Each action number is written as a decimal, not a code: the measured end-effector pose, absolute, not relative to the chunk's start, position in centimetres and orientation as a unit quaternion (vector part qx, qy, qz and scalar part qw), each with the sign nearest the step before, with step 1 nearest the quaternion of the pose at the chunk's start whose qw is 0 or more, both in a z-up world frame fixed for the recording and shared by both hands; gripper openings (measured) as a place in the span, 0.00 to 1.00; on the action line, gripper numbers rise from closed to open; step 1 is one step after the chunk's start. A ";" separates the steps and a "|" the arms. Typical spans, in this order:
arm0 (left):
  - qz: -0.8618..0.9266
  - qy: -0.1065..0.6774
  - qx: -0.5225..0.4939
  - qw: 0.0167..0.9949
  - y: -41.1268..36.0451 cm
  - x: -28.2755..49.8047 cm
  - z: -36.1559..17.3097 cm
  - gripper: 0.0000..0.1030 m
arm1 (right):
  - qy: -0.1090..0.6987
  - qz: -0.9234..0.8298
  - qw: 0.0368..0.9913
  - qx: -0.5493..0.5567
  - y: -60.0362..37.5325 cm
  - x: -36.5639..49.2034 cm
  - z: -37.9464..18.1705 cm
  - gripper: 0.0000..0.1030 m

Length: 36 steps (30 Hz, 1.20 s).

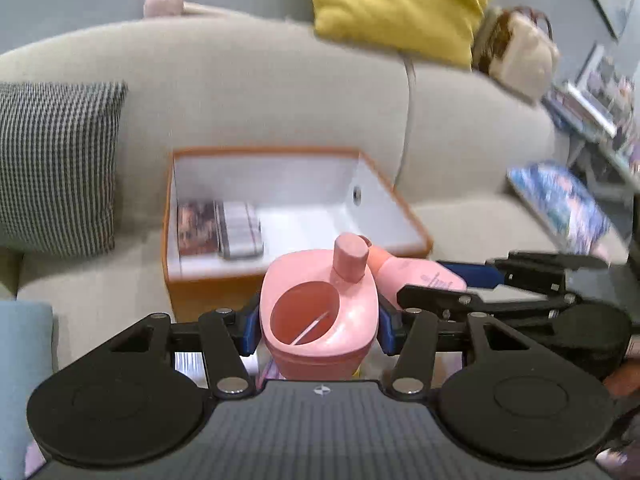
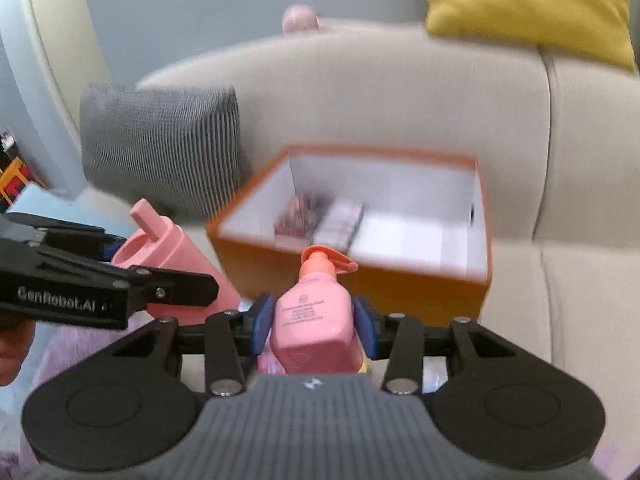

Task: Organize rigid objects
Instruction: 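Carry the pink cup and pink bottle with both grippers over the orange box, then lower and release the pink cup with the left gripper while the right releases the bottle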

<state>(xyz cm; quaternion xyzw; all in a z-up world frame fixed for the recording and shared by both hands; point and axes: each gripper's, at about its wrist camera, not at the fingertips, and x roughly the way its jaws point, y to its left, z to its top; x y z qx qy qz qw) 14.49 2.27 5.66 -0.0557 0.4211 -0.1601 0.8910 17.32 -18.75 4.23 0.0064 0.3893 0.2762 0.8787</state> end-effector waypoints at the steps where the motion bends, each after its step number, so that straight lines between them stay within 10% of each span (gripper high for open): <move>1: -0.158 0.416 -0.057 0.894 2.4 15.3 6.2 0.60 | 0.382 0.276 0.882 0.004 -18.6 18.2 4.7 0.44; 36: -0.190 0.634 -0.116 0.740 -0.3 36.4 -9.5 0.59 | 0.491 0.235 0.838 -0.044 -16.1 35.4 -8.3 0.44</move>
